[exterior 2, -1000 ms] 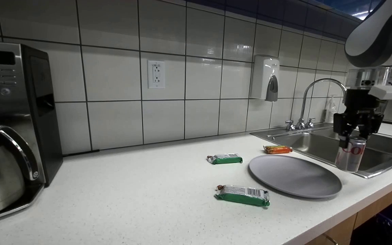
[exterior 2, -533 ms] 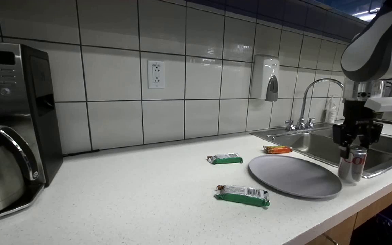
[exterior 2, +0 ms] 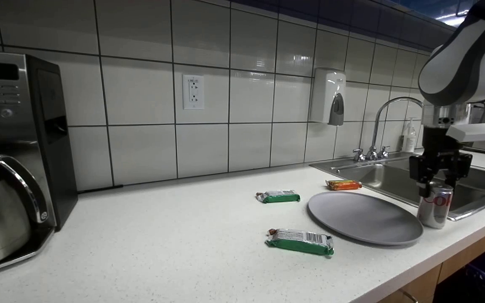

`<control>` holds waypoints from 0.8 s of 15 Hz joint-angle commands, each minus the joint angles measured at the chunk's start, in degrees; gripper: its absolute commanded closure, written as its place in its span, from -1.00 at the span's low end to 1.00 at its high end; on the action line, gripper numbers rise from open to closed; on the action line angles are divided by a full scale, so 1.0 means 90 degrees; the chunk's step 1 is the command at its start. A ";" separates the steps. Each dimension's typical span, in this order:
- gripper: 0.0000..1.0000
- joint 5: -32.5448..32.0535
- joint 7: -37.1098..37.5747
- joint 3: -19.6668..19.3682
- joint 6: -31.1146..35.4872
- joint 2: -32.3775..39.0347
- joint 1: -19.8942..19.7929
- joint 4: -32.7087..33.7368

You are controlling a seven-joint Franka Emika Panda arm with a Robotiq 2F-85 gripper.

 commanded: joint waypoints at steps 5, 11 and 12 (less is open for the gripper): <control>-1.00 -0.0046 0.0162 0.0032 -0.0171 -0.0148 -0.0015 0.0131; -1.00 0.0052 0.0192 0.0125 -0.0279 -0.0283 0.0050 0.0425; -1.00 0.0056 0.0225 0.0139 -0.0267 -0.0252 0.0069 0.0500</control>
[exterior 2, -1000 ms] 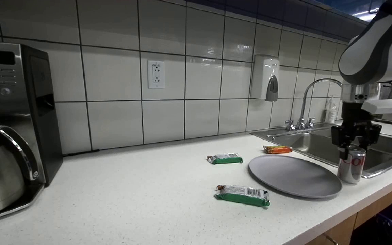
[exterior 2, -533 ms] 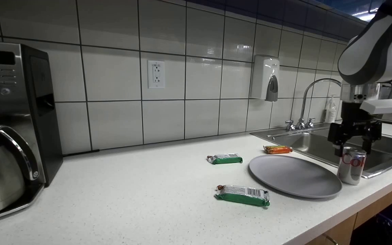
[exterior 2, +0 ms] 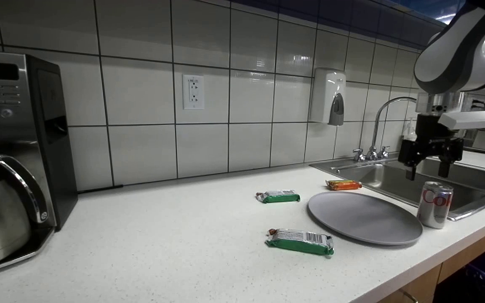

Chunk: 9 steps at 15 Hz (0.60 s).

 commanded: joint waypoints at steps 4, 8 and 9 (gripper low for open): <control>-1.00 0.0319 0.0298 0.0227 -0.0242 0.0148 0.0103 0.0598; -1.00 0.0608 0.0402 0.0342 -0.0215 0.0536 0.0153 0.1053; -1.00 0.0662 0.0428 0.0362 -0.0210 0.0660 0.0155 0.1179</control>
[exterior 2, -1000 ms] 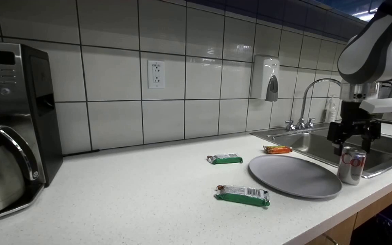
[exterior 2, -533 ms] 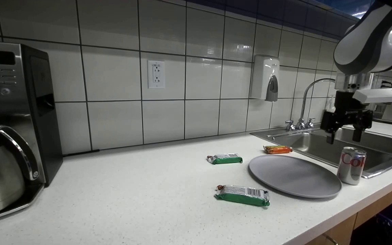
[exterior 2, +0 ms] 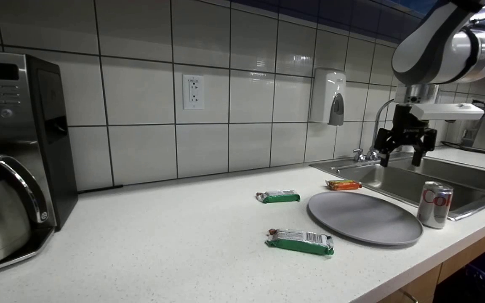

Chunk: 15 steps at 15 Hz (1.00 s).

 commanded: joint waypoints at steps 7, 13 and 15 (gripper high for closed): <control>-1.00 0.0613 0.0746 0.0150 -0.0189 0.1405 -0.0028 0.1458; -1.00 0.0976 0.1397 0.0262 -0.0209 0.2135 0.0039 0.2255; -1.00 0.1090 0.1637 0.0294 -0.0183 0.2296 0.0084 0.2462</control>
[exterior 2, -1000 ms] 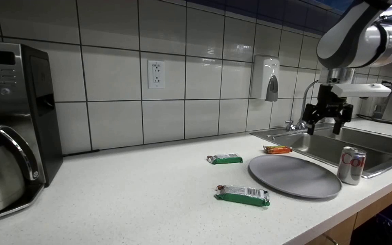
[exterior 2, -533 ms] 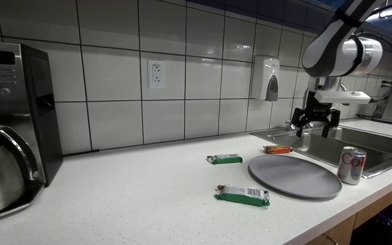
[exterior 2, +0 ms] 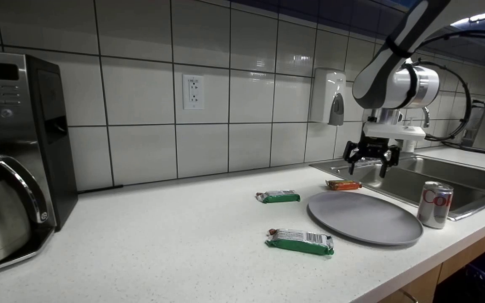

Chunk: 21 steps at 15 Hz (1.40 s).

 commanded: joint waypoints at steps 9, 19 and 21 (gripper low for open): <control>-1.00 0.0208 0.0825 0.0067 -0.0010 0.0452 0.0233 0.0650; -1.00 0.0211 0.0825 0.0072 -0.0010 0.0452 0.0233 0.0658; -1.00 0.0211 0.0825 0.0072 -0.0010 0.0452 0.0233 0.0658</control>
